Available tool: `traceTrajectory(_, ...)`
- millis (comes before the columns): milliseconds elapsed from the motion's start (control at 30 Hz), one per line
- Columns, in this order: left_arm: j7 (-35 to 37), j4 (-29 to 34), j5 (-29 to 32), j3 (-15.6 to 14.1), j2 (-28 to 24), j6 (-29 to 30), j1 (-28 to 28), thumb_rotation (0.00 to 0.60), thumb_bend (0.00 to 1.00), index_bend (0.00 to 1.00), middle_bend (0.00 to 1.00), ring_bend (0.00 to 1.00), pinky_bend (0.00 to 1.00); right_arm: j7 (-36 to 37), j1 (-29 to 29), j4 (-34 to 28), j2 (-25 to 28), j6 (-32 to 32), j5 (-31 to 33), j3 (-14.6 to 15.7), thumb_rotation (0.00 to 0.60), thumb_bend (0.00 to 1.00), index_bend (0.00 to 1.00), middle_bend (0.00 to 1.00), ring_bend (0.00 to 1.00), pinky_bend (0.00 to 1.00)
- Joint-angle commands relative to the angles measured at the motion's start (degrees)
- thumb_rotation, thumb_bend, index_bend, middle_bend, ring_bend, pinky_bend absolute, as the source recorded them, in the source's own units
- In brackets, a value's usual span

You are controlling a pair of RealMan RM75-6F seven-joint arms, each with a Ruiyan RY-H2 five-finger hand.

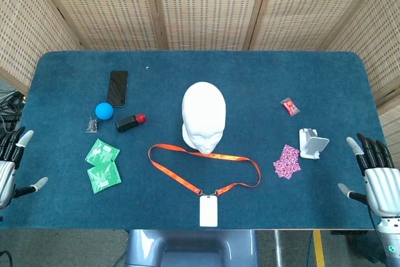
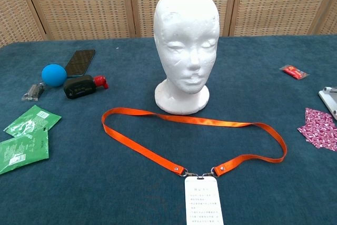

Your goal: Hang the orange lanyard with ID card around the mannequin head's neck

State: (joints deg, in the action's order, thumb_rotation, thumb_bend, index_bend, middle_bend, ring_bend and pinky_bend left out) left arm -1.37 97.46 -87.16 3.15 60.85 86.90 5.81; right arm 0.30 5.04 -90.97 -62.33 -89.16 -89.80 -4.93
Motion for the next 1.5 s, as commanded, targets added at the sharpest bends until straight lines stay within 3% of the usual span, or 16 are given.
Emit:
traceTrajectory(33,0.1,0.0,0.0,0.0,0.0,-0.1,0.0,0.600,0.00,0.00,0.00,0.00,0.00,0.0,0.0,0.0,0.0,0.1,0.0,0.0,0.600,0.00,0.07,0.00,0.00,0.00)
traceTrajectory(367,-0.4,0.0,0.6,0.2,0.1,-0.7,0.4,0.600,0.00,0.00,0.00,0.00,0.00,0.4,2.0,0.9,-0.3,4.3,1.0,0.1,0.600,0.00,0.10,0.00,0.00,0.00)
traceTrajectory(633,-3.3,-0.3,3.0,0.7,1.6,-4.2,2.0,0.600,0.00,0.00,0.00,0.00,0.00,2.5,10.5,-0.1,1.0,18.8,0.4,0.6,0.600,0.01,0.22,0.00,0.00,0.00)
traceTrajectory(767,-3.8,-0.4,4.1,1.1,1.9,-5.0,2.5,0.600,0.00,0.00,0.00,0.00,0.00,1.5,14.9,-0.7,-0.3,24.2,0.8,-0.5,0.600,0.13,0.30,0.00,0.00,0.00)
traceTrajectory(1067,-3.2,-1.0,5.8,1.6,1.9,-6.5,3.2,0.600,0.00,0.00,0.00,0.00,0.00,-6.0,22.9,-2.1,-5.1,35.1,8.7,-3.4,0.600,0.35,0.36,0.00,0.00,0.00)
traceTrajectory(1267,-2.6,-1.2,6.0,1.7,1.8,-7.1,3.6,0.600,0.00,0.00,0.00,0.00,0.00,-11.7,27.6,-2.4,-9.5,40.9,16.4,-4.9,0.600,0.39,0.37,0.00,0.00,0.00)
traceTrajectory(1500,-2.2,-1.5,6.7,1.7,1.8,-7.9,3.9,0.600,0.00,0.00,0.00,0.00,0.00,-19.4,32.3,0.7,-16.4,42.6,24.9,-5.9,0.600,0.45,0.44,0.00,0.00,0.00)
